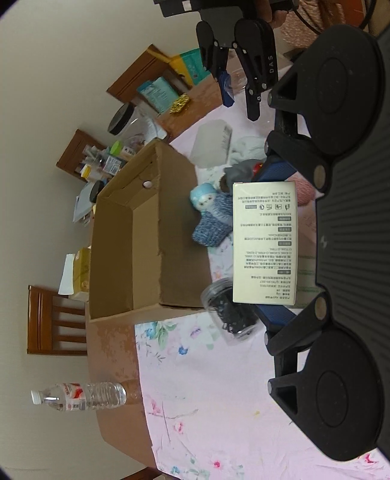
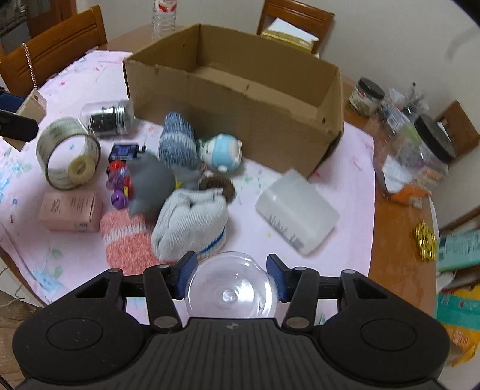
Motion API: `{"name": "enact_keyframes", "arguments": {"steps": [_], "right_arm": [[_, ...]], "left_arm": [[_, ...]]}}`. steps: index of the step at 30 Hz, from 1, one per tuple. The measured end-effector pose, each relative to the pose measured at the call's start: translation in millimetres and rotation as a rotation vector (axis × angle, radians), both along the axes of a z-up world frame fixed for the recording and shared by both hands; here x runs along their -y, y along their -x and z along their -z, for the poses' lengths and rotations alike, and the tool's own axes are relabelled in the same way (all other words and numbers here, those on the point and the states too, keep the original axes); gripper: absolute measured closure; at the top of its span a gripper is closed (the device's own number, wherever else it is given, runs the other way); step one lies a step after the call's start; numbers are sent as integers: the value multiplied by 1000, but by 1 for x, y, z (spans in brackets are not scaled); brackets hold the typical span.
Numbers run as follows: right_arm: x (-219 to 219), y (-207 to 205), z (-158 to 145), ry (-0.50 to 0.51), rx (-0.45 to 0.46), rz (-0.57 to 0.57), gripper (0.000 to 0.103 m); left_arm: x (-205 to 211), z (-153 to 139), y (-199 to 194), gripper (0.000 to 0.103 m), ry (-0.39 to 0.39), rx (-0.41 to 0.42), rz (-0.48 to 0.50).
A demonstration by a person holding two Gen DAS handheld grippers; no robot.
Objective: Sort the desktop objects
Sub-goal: 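Carry both items over the cardboard box and release them inside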
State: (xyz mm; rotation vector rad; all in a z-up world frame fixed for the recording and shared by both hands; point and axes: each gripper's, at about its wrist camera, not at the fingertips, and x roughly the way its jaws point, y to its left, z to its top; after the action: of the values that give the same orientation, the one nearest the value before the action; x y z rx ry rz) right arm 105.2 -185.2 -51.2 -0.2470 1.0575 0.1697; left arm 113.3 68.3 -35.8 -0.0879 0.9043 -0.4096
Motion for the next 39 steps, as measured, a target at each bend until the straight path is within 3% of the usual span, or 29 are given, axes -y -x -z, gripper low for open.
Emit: {"name": "enact_keyframes", "arguments": {"steps": [9,19,24,31,33,35,39], "right_arm": [[9,-49,-41,-30,45,-164,47],[16,-110,-79,-18,137,-244,47],[18,-141,-86,-23,155,-243,47],[20,-171,-74,-39,134,-221,46],[20,-174,-70,-44,133,-213,41],[21,-175,-68,-46,136,-203,22],[23,-170,-69,-71,163,-199,6]], "left_arm": [[27,-19,-34,24,-53,2,-2],[51,-37,-98,24,-112,57,15],[54,-31,-134,24,-132,51,-6],[60,-14,-162,24,-158,26,-21],[62,-10,-167,24,-160,20,-20],[62,-7,-171,23,-159,13,-26],[61,-3,-177,21,-149,-2,-32]]}}
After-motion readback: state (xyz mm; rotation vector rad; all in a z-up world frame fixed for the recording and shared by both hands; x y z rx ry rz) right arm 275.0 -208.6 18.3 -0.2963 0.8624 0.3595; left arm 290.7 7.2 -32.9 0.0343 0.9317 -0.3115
